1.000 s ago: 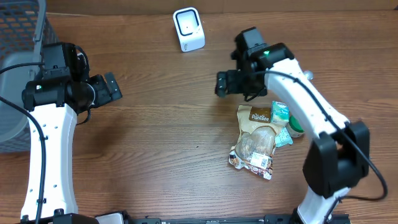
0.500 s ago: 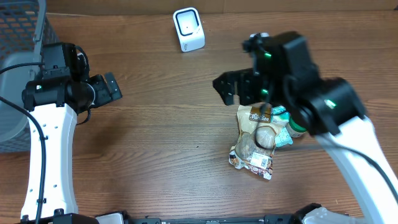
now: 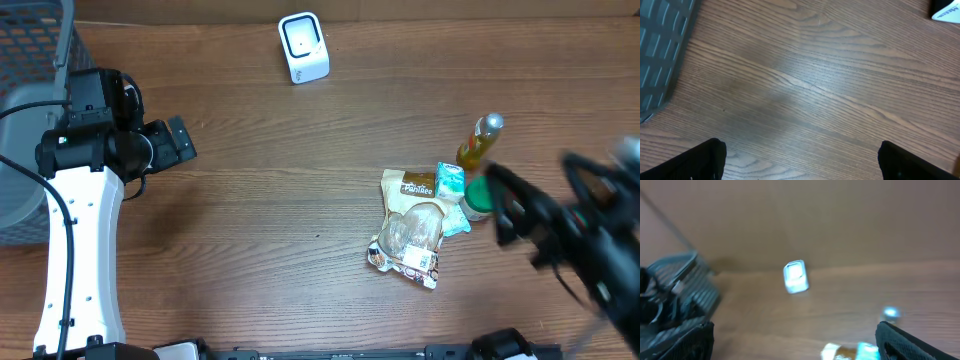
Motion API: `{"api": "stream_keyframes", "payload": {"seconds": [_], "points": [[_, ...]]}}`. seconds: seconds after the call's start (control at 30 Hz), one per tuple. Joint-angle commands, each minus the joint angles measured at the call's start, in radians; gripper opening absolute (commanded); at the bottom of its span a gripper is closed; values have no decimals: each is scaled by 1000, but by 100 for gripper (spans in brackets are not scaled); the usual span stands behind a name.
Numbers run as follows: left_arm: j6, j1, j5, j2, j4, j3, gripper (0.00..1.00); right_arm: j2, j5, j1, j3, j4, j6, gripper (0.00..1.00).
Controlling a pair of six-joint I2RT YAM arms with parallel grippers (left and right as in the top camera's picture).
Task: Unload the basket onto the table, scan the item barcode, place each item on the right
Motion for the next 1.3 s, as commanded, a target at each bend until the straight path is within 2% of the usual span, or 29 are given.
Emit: {"api": "stream_keyframes", "payload": {"seconds": [0.0, 0.2, 0.33, 0.53, 0.73, 0.9, 1.03, 1.27], "points": [[-7, 3, 1, -8, 1, 14, 100, -103, 28, -61, -82, -3, -57, 100], [-7, 3, 1, -8, 1, 14, 100, -321, 31, -158, -278, 9, -84, 100], [-7, 3, 1, -8, 1, 14, 99, -440, 31, -196, -427, 99, -84, 100], [-7, 3, 1, -8, 1, 14, 100, -584, -7, -223, -652, 409, -91, 100], [-7, 3, 1, -8, 1, 14, 100, -702, -38, -223, -851, 844, -94, 100], [-7, 3, 1, -8, 1, 14, 100, -756, -146, -224, -998, 1151, -232, 100], [-7, 3, 1, -8, 1, 14, 99, -756, -180, -224, -1092, 1289, -290, 100], [-7, 3, 1, -8, 1, 14, 100, -756, -171, -224, -1299, 1460, -293, 100]]}}
